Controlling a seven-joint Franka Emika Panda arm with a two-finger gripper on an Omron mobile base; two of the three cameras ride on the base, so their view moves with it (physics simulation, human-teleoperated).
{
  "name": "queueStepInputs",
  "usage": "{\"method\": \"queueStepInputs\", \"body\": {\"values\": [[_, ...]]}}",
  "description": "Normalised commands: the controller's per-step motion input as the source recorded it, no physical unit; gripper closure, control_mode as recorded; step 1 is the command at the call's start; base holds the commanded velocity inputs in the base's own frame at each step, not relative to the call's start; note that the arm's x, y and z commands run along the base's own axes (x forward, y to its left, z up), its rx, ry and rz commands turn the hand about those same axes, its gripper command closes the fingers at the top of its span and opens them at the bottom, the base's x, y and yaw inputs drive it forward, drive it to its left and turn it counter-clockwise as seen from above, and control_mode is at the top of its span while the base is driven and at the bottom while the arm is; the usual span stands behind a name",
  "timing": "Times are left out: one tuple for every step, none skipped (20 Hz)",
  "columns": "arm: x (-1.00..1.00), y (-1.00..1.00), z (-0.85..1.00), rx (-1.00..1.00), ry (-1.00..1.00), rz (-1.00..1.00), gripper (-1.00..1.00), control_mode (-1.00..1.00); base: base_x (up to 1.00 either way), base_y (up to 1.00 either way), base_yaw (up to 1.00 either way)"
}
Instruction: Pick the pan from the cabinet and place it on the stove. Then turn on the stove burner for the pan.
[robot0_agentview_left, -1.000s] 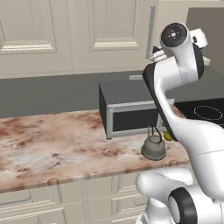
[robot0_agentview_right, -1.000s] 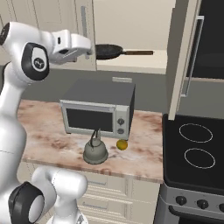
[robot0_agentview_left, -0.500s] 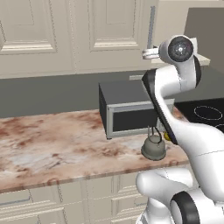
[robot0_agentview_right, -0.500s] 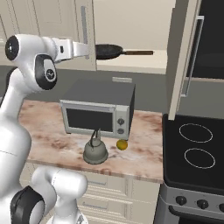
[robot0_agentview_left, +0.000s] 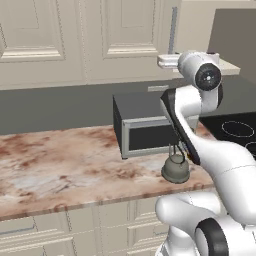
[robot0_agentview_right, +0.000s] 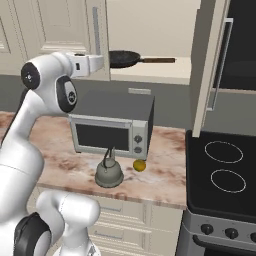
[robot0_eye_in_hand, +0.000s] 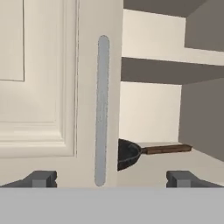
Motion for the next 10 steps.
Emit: {"method": "queueStepInputs", "body": {"values": [[0.00,0.00,0.00,0.00,0.00,-0.05,-1.00,-1.00,0.00,0.00,0.00],[0.03,0.20,0.00,0.00,0.02,-0.06,-1.00,-1.00,0.00,0.00,0.00],[0.14,0.20,0.00,0.00,0.00,-0.03,-1.00,-1.00,0.00,0.00,0.00],[0.22,0.15,0.00,0.00,0.00,0.00,-1.00,-1.00,0.00,0.00,0.00],[0.32,0.04,0.00,0.00,0.00,0.00,-1.00,-1.00,0.00,0.00,0.00],[0.29,0.00,0.00,0.00,-0.05,0.00,-1.00,-1.00,0.00,0.00,0.00],[0.32,0.03,0.00,0.00,-0.07,0.01,-1.00,-1.00,0.00,0.00,0.00],[0.20,0.01,0.00,0.00,-0.09,0.02,-1.00,-1.00,0.00,0.00,0.00],[0.20,0.00,0.00,0.00,-0.08,0.05,-1.00,-1.00,0.00,0.00,0.00],[0.21,0.00,0.00,0.00,-0.07,0.11,-1.00,-1.00,0.00,0.00,0.00]]}}
